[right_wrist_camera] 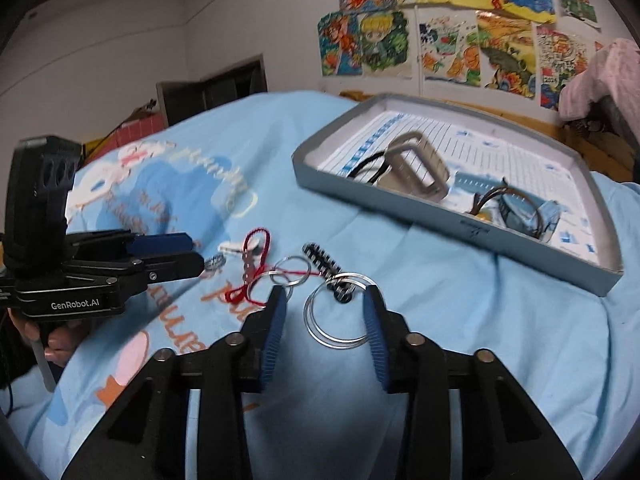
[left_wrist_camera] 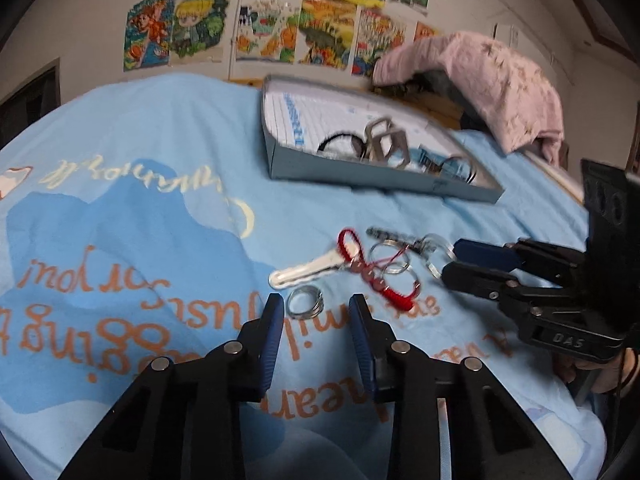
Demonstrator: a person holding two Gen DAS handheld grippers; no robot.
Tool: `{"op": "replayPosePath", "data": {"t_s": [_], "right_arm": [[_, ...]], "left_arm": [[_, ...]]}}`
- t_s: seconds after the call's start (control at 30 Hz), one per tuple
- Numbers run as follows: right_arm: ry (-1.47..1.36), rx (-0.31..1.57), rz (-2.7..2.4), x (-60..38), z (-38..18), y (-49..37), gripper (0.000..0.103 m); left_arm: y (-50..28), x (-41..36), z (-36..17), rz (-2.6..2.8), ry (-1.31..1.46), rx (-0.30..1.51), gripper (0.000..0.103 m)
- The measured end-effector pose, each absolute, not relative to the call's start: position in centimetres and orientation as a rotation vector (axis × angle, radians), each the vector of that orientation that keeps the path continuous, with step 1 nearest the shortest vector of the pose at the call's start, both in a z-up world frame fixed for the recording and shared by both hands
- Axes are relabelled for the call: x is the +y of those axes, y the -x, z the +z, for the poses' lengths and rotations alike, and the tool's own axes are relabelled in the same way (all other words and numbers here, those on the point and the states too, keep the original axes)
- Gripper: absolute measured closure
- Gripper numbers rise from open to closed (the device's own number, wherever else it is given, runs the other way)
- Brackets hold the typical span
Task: Organize jewelry
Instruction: 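Move left tool to the small silver ring while right tool reaches the large key ring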
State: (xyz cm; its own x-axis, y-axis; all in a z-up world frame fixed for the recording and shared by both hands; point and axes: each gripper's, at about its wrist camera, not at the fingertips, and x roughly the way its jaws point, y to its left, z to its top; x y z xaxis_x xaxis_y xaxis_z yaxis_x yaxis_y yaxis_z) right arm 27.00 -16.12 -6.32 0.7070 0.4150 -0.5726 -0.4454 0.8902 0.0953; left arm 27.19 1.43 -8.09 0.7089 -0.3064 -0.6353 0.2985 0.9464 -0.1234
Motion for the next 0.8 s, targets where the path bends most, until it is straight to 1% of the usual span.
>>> {"op": "replayPosePath", "data": {"t_s": [0.27, 0.33, 0.4, 0.5, 0.57, 0.67, 0.8], "right_arm": [[0.043, 0.682, 0.473, -15.8, -7.5, -27.3, 0.071], [0.047, 0.699, 0.469, -15.6, -7.8, -27.5, 0.071], [0.052, 0.718, 0.470, -15.3, -8.2, -28.0, 0.074], [0.060, 0.739, 0.476, -14.8, -8.6, -28.4, 0.080], [0.067, 0.734, 0.482, -14.5, -8.5, -28.2, 0.089], [0.082, 0.726, 0.495, -14.1, -8.5, -27.8, 0.096], [0.098, 0.716, 0.511, -13.8, -8.2, -27.6, 0.098]], "left_arm": [[-28.1, 1.3, -8.9, -0.307, 0.011, 0.757, 0.075], [-28.5, 1.0, -9.3, -0.295, 0.000, 0.775, 0.079], [-28.7, 0.9, -9.4, -0.291, -0.003, 0.784, 0.083], [-28.6, 1.0, -9.4, -0.293, 0.001, 0.778, 0.083], [-28.2, 1.1, -9.4, -0.298, 0.001, 0.764, 0.083], [-27.6, 1.1, -9.2, -0.309, -0.001, 0.740, 0.083], [-27.2, 0.8, -8.8, -0.320, -0.009, 0.722, 0.083]]}}
